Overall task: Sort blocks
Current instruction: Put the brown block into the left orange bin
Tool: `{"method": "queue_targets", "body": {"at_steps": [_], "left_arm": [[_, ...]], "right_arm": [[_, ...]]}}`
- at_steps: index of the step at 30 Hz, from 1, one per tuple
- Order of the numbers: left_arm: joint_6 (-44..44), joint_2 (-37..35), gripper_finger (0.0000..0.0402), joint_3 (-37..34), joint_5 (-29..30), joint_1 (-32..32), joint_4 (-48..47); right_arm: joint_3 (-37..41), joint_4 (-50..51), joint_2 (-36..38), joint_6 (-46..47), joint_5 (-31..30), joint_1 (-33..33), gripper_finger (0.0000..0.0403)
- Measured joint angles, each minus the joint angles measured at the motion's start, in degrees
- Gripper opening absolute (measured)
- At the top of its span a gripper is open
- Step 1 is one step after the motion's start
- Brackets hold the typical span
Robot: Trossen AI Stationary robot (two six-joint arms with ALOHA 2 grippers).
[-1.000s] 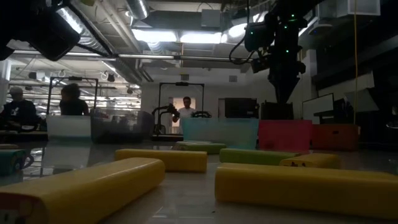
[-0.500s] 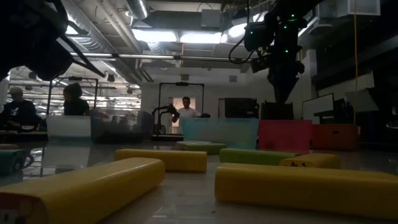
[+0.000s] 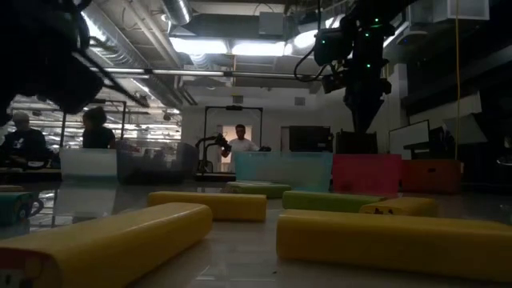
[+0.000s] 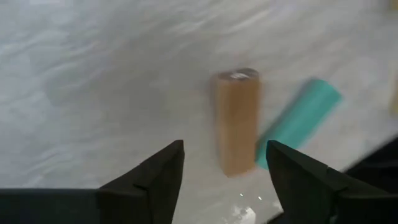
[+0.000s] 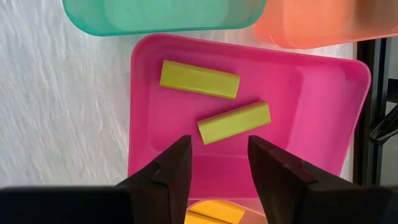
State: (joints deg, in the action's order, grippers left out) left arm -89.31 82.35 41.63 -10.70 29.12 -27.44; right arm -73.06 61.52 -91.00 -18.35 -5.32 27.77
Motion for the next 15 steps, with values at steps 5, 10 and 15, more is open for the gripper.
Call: {"method": "queue_targets", "body": {"at_steps": [5, 10, 15], "left_arm": [[-2.6, 3.9, 0.0230, 0.0, 0.0, 0.0, 3.4], [-0.4, 6.7, 0.0230, 0.0, 0.0, 0.0, 10.3], [-2.3, 9.6, 0.0230, 0.4, -0.7, -0.1, 9.1]], "right_arm": [[0.0, 0.0, 0.0, 0.0, 0.0, 0.0, 0.0159], [0.0, -0.1, 0.0, 0.0, 0.0, 0.0, 0.0159], [0.0, -0.2, 0.0, 0.0, 0.0, 0.0, 0.0159]]}}
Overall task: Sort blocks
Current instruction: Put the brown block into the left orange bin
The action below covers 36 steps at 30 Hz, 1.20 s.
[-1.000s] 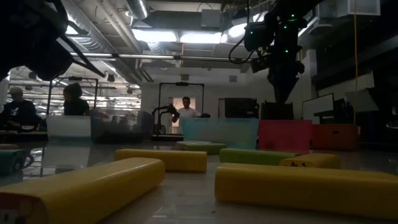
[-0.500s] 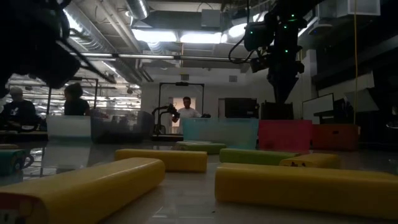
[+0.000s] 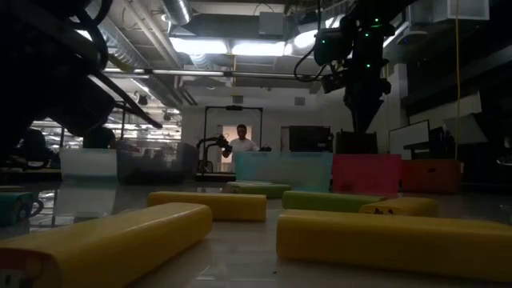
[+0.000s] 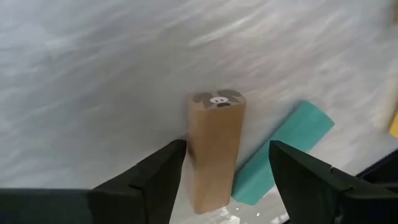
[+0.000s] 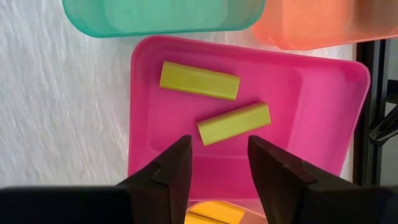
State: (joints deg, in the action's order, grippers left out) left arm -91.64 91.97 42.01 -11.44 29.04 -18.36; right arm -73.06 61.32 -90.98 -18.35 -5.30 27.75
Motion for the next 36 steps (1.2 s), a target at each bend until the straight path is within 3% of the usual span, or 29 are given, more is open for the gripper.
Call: {"method": "queue_targets", "body": {"at_steps": [7, 18, 24, 29, 36], "left_arm": [[-6.1, 1.6, 0.0210, 0.2, -1.1, -0.7, -2.9], [-6.1, 1.7, 0.0078, 0.0, -4.0, -3.4, -3.4], [-0.4, 0.0, 0.0078, -0.6, -5.0, -8.6, 3.4], [6.4, -3.5, 0.0091, -0.7, -0.7, -15.5, 4.4], [17.8, -7.1, 0.0088, -0.6, -1.4, -28.6, 13.4]], "right_arm": [[0.0, 0.1, 0.0, 0.0, 0.0, 0.0, 0.0159], [-3.7, 0.6, 0.0, 2.3, 0.4, 0.0, 0.0159], [-8.9, 0.5, 0.0, 2.3, 0.4, 0.0, 0.0159], [-13.0, 0.4, 0.0, 2.3, 1.4, 0.0, 0.0159], [-15.3, 0.2, 0.0, 6.6, 13.3, 0.0, 0.0159]]}}
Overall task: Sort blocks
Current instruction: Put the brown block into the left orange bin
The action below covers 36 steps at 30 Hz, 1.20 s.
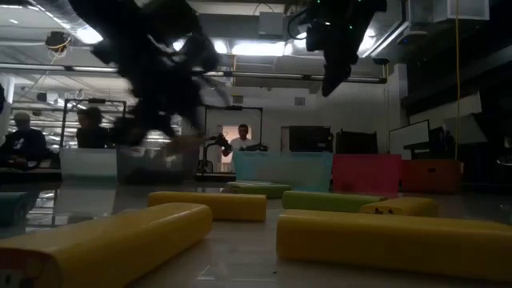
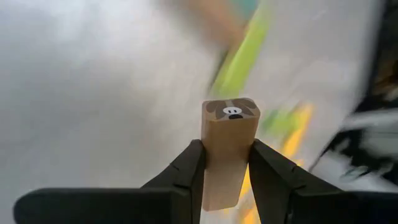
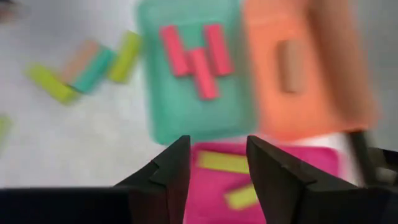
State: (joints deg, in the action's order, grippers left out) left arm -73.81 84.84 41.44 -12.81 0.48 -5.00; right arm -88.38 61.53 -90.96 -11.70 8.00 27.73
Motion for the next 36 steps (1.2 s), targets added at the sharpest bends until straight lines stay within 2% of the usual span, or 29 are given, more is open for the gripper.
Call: {"method": "queue_targets", "body": {"at_steps": [5, 8, 14, 18, 25, 32, 36], "left_arm": [[7.4, 0.1, 0.0092, 0.1, 0.3, -10.1, 13.7], [12.3, 0.1, 0.0091, 0.1, 3.9, -16.0, 19.9], [24.1, 0.4, 0.0095, 0.4, 10.7, -26.1, 30.5], [31.8, 2.8, 0.0096, 2.8, 11.8, -30.8, 35.3], [49.5, 12.6, 0.0097, 12.3, 11.6, -33.2, 35.6], [62.5, 22.0, 0.0098, 20.5, 11.5, -33.2, 35.6], [67.8, 23.8, 0.0098, 22.2, 11.5, -33.2, 35.5]], "right_arm": [[0.0, 0.0, 0.0, 5.5, 11.0, 0.0, 0.0159], [0.0, 0.0, 0.0, 7.9, 15.1, -0.4, 0.0159], [0.0, -0.2, 0.0, 10.2, 15.5, -3.5, 0.0159], [0.0, -1.2, 0.0, 10.2, 14.2, -6.9, 0.0159], [0.0, -1.4, 0.0, 10.2, 13.4, -13.1, 0.0159], [0.0, -1.4, 0.0, 10.2, 13.3, -20.5, 0.0159], [0.0, -1.5, 0.0, 10.2, 8.7, -25.3, 0.0159]]}}
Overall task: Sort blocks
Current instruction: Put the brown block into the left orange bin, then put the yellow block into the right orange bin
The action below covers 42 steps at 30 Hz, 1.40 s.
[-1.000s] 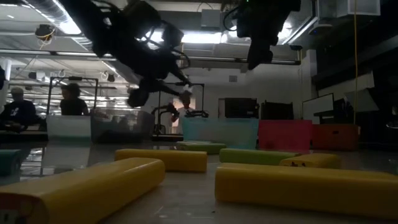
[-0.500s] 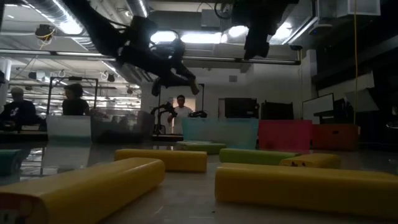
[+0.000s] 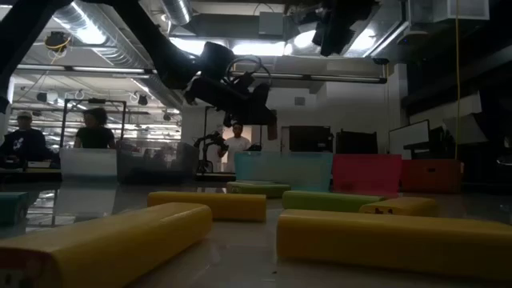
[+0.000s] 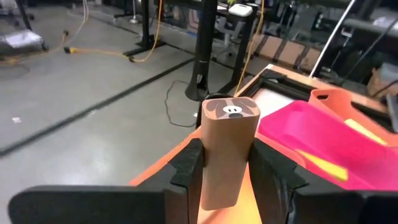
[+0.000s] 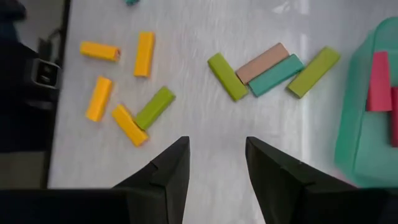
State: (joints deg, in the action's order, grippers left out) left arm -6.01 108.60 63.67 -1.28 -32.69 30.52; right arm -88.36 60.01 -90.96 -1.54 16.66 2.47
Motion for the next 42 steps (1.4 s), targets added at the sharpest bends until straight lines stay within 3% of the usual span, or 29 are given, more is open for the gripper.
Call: {"method": "queue_targets", "body": {"at_steps": [6, 11, 14, 23, 31, 42], "left_arm": [[3.2, 0.0, 0.0129, 0.1, 0.0, 0.0, -2.4], [3.2, 0.0, 0.0190, 0.1, 0.0, 0.0, -5.7], [3.1, -0.5, 0.0207, 0.1, 0.0, 0.4, -6.5], [3.6, -7.2, 0.0184, 0.1, 0.0, 1.2, -10.8], [7.7, -13.0, 0.0184, 0.1, -0.1, 1.3, -20.1], [7.3, -14.3, 0.0183, 0.1, -0.1, 1.4, -29.5]], "right_arm": [[0.0, -0.4, -0.4, 5.0, -6.1, -5.3, 0.0159], [0.1, -0.1, -2.7, 9.1, -6.8, -8.4, 0.0159], [0.1, 0.0, -5.1, 9.1, -6.8, -10.5, 0.0159], [0.1, -0.4, -13.5, 8.6, -6.6, -16.7, 0.0159], [0.1, -0.7, -19.5, 8.6, -4.6, -20.7, 0.0159], [0.1, -7.1, -22.5, 8.7, -4.6, -23.6, 0.0159]]}}
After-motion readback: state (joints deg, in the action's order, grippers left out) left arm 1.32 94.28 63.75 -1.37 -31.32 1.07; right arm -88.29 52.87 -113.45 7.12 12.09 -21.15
